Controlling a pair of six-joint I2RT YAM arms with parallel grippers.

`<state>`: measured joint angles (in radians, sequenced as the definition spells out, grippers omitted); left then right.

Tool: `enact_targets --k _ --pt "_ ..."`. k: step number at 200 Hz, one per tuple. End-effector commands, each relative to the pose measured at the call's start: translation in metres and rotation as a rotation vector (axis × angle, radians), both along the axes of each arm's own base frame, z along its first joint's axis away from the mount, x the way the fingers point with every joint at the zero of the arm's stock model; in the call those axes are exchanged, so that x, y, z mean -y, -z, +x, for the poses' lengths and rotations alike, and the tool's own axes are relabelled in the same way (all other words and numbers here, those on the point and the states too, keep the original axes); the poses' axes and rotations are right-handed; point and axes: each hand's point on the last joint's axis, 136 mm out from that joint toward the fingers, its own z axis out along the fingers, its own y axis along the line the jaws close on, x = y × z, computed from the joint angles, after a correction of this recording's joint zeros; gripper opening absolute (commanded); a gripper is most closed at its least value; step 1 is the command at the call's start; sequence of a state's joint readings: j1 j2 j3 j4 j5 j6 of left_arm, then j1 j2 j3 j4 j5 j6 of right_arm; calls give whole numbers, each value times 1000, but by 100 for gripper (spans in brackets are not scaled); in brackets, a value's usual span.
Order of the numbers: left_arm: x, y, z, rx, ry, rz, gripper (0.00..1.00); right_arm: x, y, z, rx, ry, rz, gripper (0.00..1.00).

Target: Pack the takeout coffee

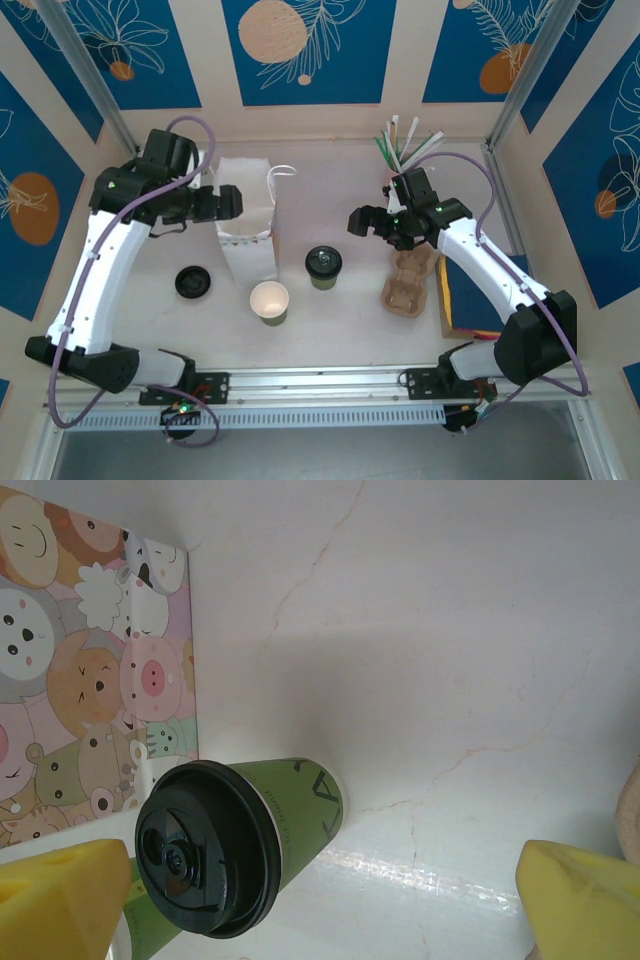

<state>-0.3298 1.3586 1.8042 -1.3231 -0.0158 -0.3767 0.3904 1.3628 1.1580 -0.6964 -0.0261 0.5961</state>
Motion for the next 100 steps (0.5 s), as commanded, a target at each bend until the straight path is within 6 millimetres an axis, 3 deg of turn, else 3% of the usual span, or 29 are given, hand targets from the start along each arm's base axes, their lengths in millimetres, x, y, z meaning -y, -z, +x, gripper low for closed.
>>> enact_targets --k 1,59,100 --pt "-10 -16 -3 27 -53 22 100 -1 -3 -4 -5 -4 1 99" --pt "13 -63 17 172 -35 -75 100 5 -6 -3 11 13 -11 99" --pt "72 -76 36 230 84 -129 99 19 -10 -3 25 53 -32 99"
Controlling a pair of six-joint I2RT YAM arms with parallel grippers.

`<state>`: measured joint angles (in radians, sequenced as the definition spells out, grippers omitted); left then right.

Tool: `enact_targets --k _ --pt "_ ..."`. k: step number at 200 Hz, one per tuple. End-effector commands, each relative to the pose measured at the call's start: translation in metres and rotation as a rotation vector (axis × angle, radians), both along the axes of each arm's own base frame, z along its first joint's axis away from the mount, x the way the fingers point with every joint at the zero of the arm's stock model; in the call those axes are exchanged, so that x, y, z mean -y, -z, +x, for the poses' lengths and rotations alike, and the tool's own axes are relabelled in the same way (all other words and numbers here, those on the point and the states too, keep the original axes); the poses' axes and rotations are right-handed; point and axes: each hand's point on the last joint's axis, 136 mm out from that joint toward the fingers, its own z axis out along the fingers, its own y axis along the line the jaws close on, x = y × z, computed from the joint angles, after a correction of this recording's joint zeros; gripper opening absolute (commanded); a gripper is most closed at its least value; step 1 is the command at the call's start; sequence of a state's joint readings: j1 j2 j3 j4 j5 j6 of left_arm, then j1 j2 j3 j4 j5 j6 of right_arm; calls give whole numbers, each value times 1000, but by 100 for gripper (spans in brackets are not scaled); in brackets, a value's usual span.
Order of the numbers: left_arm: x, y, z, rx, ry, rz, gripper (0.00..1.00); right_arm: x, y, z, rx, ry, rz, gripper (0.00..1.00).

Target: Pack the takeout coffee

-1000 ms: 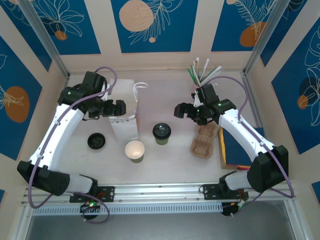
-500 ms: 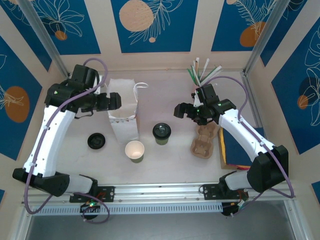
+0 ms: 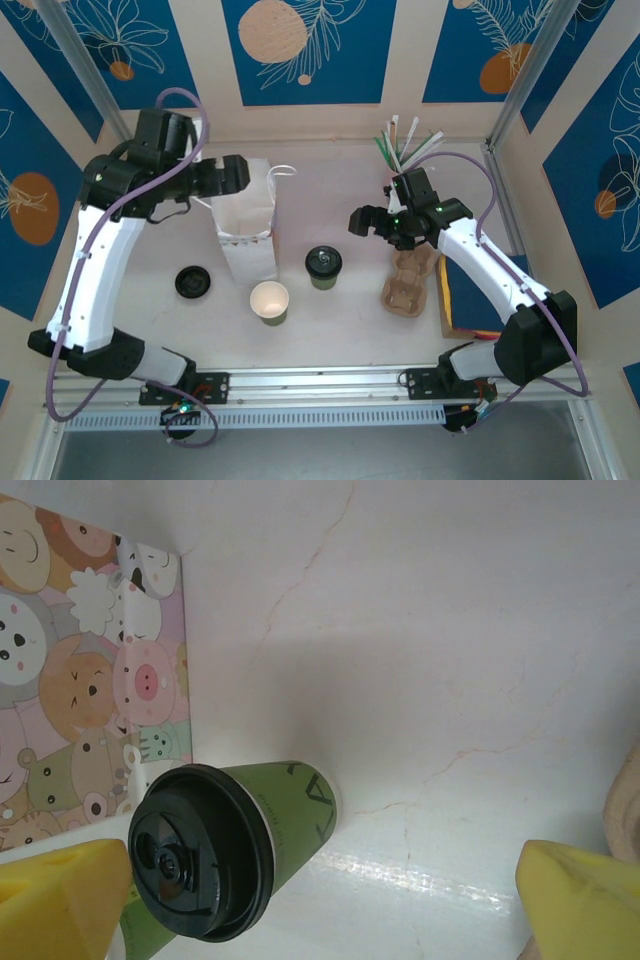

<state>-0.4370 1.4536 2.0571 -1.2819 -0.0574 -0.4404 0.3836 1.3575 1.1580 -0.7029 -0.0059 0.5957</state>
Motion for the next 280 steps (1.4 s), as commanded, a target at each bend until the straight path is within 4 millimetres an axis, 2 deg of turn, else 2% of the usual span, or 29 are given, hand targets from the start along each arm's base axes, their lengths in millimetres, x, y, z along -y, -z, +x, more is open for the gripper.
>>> enact_targets --k 1,50,87,122,151,171,187,214,238,280 --pt "36 -11 15 50 58 -41 99 14 -10 -5 19 36 -17 99" --pt "110 -7 28 64 176 -54 94 51 -20 -18 56 157 -47 99" --pt "175 3 23 64 281 -66 92 87 -25 -39 80 276 -72 99" --pt "233 24 13 42 370 -67 91 114 -26 -63 78 366 -81 99" --pt "278 52 1 -3 441 -72 90 129 -23 -80 57 412 -94 99" --pt "300 74 -8 -44 469 -56 89 139 -17 -91 46 448 -103 99" --pt "315 91 -14 -70 488 -42 89 139 -11 -94 46 445 -77 99" --pt "331 118 -22 -120 515 -20 89 124 11 -93 -11 401 12 99" --pt "332 135 -23 -156 511 13 88 123 37 -89 -93 432 52 99" --pt "327 154 -26 -203 495 54 88 127 62 -74 -160 465 80 95"
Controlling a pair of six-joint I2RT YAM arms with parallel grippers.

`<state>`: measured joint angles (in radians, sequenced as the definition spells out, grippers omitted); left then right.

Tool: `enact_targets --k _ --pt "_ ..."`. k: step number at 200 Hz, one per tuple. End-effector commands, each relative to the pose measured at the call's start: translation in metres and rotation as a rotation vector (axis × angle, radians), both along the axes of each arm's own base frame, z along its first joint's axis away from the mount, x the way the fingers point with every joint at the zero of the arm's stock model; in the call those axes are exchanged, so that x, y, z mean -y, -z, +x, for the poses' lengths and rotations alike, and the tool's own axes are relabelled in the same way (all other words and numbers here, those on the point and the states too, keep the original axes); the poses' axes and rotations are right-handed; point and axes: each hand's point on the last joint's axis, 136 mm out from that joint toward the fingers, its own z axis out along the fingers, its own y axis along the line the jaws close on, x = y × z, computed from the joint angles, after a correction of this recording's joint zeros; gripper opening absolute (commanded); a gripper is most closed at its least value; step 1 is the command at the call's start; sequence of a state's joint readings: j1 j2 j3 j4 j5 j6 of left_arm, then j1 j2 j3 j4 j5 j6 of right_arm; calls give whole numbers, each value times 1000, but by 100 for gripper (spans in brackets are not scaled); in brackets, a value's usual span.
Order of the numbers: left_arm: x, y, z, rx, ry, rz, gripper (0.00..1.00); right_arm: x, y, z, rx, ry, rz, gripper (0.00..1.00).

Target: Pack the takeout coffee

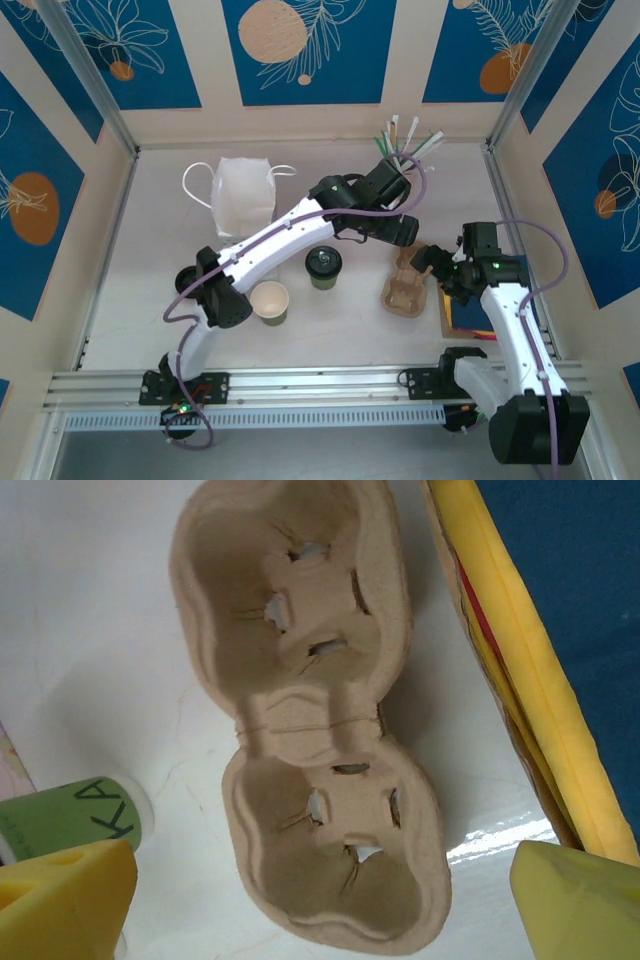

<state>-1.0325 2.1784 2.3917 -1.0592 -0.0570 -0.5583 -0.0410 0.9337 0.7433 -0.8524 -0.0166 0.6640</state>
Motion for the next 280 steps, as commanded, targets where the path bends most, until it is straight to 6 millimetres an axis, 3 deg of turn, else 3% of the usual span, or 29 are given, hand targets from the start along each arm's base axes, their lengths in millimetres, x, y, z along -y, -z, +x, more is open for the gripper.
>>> enact_targets --k 1,122,165,203,252,280 --pt "0 3 -4 -25 -10 10 88 -8 3 13 19 -4 63 95" --pt "-12 0 1 -3 -15 40 90 -27 54 38 -138 -91 -9 93" --pt "-17 -2 4 4 -24 46 91 -53 50 44 -118 -159 65 91" --pt "-19 1 7 -2 -30 51 91 -73 34 52 -52 -223 122 90" --pt "-18 8 8 -17 -32 59 89 -49 20 45 -42 -154 59 91" --pt "-14 19 6 -55 -33 60 80 -25 11 35 -39 -81 8 92"
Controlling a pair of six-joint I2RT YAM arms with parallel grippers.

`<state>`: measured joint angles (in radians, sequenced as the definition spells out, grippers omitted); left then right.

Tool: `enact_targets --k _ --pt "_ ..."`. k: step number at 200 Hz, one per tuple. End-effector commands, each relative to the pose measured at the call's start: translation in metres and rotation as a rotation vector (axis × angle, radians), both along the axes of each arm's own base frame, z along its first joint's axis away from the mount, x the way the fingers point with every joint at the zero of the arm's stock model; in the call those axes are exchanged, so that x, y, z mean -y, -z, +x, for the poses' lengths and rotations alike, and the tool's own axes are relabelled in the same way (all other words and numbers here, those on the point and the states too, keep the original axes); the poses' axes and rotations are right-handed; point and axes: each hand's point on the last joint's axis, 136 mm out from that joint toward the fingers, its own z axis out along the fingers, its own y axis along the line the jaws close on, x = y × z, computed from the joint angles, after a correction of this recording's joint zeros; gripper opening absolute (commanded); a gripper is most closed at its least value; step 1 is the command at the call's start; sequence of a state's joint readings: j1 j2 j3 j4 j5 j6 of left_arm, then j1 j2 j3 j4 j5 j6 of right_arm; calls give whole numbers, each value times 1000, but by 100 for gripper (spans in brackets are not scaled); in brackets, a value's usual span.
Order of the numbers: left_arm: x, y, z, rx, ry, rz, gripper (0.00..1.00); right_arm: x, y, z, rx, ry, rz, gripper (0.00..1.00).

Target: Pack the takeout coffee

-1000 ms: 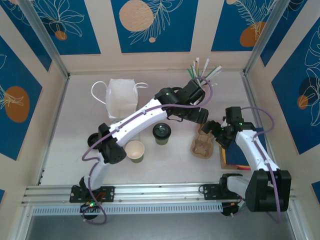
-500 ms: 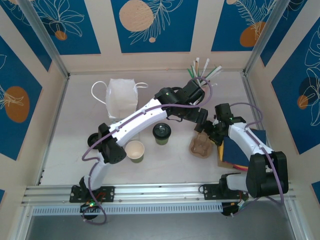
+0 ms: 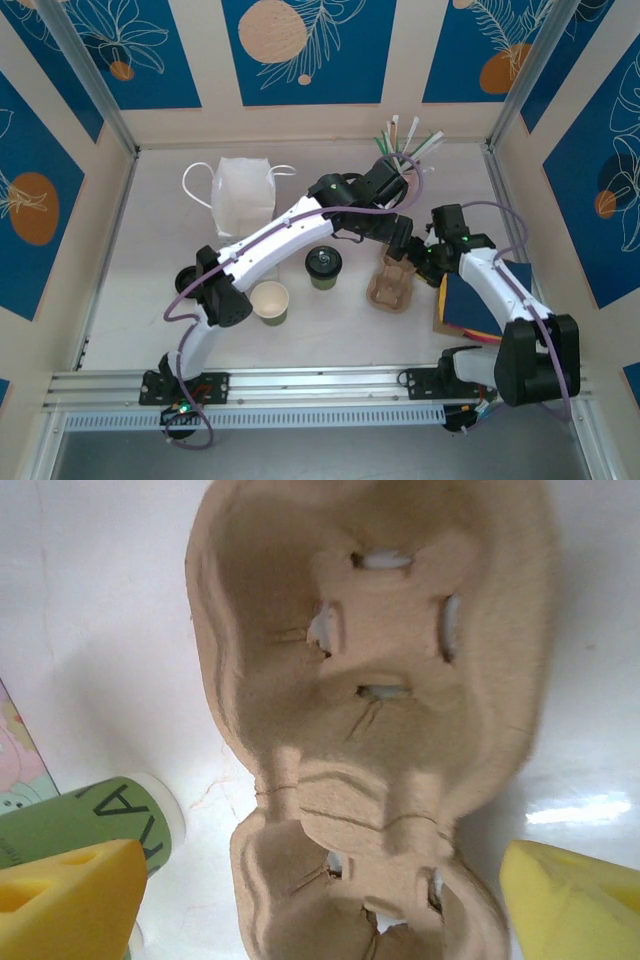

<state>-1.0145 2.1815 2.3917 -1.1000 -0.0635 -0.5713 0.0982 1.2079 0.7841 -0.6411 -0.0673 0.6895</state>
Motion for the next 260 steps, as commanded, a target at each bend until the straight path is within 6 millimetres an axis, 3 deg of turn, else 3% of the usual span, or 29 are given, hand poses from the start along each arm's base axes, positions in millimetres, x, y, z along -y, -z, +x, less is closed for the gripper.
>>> enact_targets --k 1,54,94,138,178,243,260 --pt "-1 13 1 -34 -1 24 79 20 -13 -10 -7 59 -52 92" --pt "12 47 -2 -120 -22 37 61 49 -28 -30 5 161 -106 93" --pt "23 71 -6 -137 -17 65 53 56 -39 -40 38 193 -115 95" --pt "35 100 -12 -145 4 109 50 57 -41 -45 41 191 -123 96" --pt "43 114 -10 -124 22 132 48 60 -41 -50 33 206 -137 97" --pt "59 143 -24 -154 76 145 48 69 -41 -59 9 262 -169 99" --pt "62 149 -25 -161 86 139 43 68 -41 -60 11 261 -164 99"
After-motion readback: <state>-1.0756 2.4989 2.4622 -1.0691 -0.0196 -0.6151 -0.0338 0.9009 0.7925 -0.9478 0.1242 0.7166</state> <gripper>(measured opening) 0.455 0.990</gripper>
